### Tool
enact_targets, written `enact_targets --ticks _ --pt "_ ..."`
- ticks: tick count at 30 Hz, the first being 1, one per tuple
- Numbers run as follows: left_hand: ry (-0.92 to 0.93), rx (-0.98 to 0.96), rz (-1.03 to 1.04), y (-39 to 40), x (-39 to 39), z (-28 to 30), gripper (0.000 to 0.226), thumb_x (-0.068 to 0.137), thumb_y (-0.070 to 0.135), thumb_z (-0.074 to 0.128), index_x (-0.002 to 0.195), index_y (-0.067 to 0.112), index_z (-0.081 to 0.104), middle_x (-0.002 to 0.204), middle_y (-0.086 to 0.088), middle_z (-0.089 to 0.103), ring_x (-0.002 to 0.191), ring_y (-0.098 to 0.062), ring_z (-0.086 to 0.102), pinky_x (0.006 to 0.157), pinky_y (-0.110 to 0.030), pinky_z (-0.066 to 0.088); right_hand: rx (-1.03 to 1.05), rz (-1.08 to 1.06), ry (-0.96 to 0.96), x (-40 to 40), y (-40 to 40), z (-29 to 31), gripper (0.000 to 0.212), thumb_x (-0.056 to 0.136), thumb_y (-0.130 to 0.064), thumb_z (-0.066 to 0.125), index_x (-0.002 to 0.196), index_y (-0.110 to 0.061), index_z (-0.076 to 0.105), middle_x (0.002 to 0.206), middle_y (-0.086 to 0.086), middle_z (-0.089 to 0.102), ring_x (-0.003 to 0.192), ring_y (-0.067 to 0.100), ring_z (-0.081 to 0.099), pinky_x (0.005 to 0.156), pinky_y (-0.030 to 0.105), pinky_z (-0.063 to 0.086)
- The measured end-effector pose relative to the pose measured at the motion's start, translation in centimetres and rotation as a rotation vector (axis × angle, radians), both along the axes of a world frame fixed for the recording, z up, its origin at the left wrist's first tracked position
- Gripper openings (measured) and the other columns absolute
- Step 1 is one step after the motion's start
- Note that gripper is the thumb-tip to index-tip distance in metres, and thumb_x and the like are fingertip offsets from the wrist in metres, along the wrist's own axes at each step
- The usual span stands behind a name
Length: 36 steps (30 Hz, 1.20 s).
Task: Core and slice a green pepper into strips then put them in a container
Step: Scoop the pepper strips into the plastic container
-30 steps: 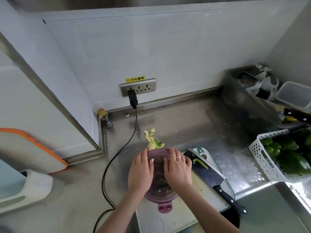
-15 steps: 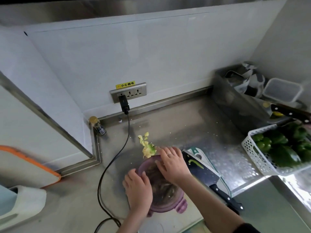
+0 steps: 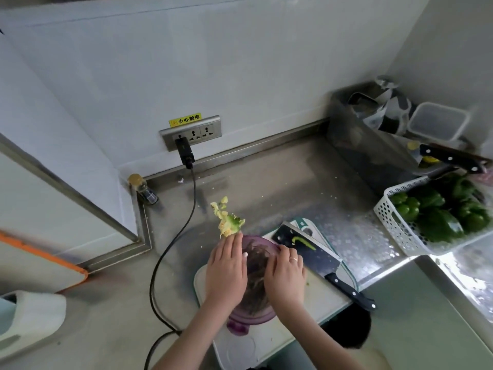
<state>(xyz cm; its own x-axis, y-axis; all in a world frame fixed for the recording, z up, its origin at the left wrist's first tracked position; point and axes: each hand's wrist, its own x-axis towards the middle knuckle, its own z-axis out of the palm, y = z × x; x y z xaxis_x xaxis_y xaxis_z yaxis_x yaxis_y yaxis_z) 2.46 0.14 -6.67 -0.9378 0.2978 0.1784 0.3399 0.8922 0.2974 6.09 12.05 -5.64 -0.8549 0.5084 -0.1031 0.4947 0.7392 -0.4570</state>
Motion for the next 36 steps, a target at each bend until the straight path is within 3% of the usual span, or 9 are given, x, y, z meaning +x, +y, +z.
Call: enact_targets --ticks 5,8,13,17,21,24,30,33,36 --pt "-0.081 0.026 0.229 0.6 1.4 0.2 0.041 0.096 0.023 0.044 0.132 0.005 0.052 0.127 -0.013 0.058 0.112 -0.028 0.059 0.088 -0.037 0.051 0.065 0.323 -0.090 -2.4 1.6 0.8 0.055 0.093 -0.041 0.012 0.126 -0.013 0.046 0.129 0.004 0.049 0.120 0.024 0.042 0.102 0.037 0.031" --pt "-0.257 0.073 0.456 1.7 2.8 1.7 0.043 0.089 0.026 0.056 0.127 0.005 0.052 0.120 -0.018 0.056 0.103 -0.036 0.057 0.086 -0.045 0.047 0.200 0.601 -0.006 -4.2 3.2 1.7 0.038 0.097 -0.034 0.031 0.123 -0.016 0.053 0.122 0.001 0.054 0.118 0.024 0.047 0.100 0.036 0.031" --pt "-0.090 0.144 0.278 -0.3 1.1 1.3 0.037 0.088 0.033 0.056 0.116 0.009 0.059 0.103 -0.010 0.062 0.094 -0.031 0.059 0.079 -0.043 0.050 0.064 -0.100 0.167 1.9 0.4 0.5 0.045 0.090 -0.028 0.055 0.132 -0.012 0.049 0.132 0.008 0.051 0.123 0.025 0.037 0.102 0.039 0.026" --pt "-0.118 0.235 0.135 0.1 1.3 -0.5 0.047 0.093 0.038 0.033 0.117 0.006 0.059 0.102 -0.008 0.064 0.089 -0.026 0.059 0.073 -0.031 0.047 -0.032 -0.107 0.117 3.7 -0.6 -1.3 0.061 0.092 -0.040 0.031 0.137 0.000 0.040 0.131 0.021 0.050 0.123 0.034 0.038 0.102 0.045 0.039" --pt "-0.093 0.252 0.152 0.2 1.3 -0.9 0.039 0.095 0.032 0.043 0.124 0.009 0.057 0.096 -0.005 0.062 0.084 -0.022 0.056 0.073 -0.025 0.039 -0.051 -0.115 0.087 2.9 -0.4 -0.8 0.062 0.093 -0.041 0.029 0.134 0.004 0.044 0.124 0.022 0.056 0.114 0.038 0.051 0.096 0.045 0.047" --pt "-0.103 0.277 0.281 0.4 1.9 -0.7 0.033 0.091 0.017 0.056 0.122 0.006 0.058 0.093 -0.012 0.061 0.081 -0.029 0.056 0.070 -0.036 0.046 -0.016 0.020 0.047 1.9 0.6 -0.4 0.061 0.094 -0.041 0.027 0.136 0.000 0.042 0.126 0.018 0.054 0.116 0.035 0.049 0.099 0.043 0.042" --pt "-0.368 0.350 0.718 1.4 3.4 0.6 0.036 0.097 0.023 0.041 0.123 0.001 0.049 0.113 -0.027 0.054 0.100 -0.042 0.050 0.080 -0.048 0.041 0.009 0.573 -0.020 -4.0 2.8 0.8 0.058 0.097 -0.042 0.039 0.146 -0.011 0.031 0.140 0.009 0.047 0.132 0.027 0.039 0.114 0.036 0.022" --pt "-0.343 0.403 0.722 -0.2 2.9 2.0 0.040 0.094 0.025 0.050 0.126 0.002 0.047 0.124 -0.023 0.049 0.112 -0.038 0.043 0.090 -0.045 0.035 0.143 0.290 0.126 -2.1 2.3 0.7 0.055 0.097 -0.039 0.033 0.145 -0.014 0.034 0.142 0.003 0.048 0.133 0.020 0.040 0.117 0.037 0.014" --pt "-0.176 0.444 0.400 -2.2 1.3 2.1 0.051 0.094 0.030 0.047 0.135 0.000 0.042 0.130 -0.019 0.050 0.120 -0.032 0.042 0.096 -0.042 0.037 -0.113 -0.152 0.131 2.6 -0.6 0.9 0.056 0.099 -0.034 0.034 0.149 -0.014 0.023 0.152 0.005 0.031 0.140 0.022 0.026 0.116 0.039 0.017"
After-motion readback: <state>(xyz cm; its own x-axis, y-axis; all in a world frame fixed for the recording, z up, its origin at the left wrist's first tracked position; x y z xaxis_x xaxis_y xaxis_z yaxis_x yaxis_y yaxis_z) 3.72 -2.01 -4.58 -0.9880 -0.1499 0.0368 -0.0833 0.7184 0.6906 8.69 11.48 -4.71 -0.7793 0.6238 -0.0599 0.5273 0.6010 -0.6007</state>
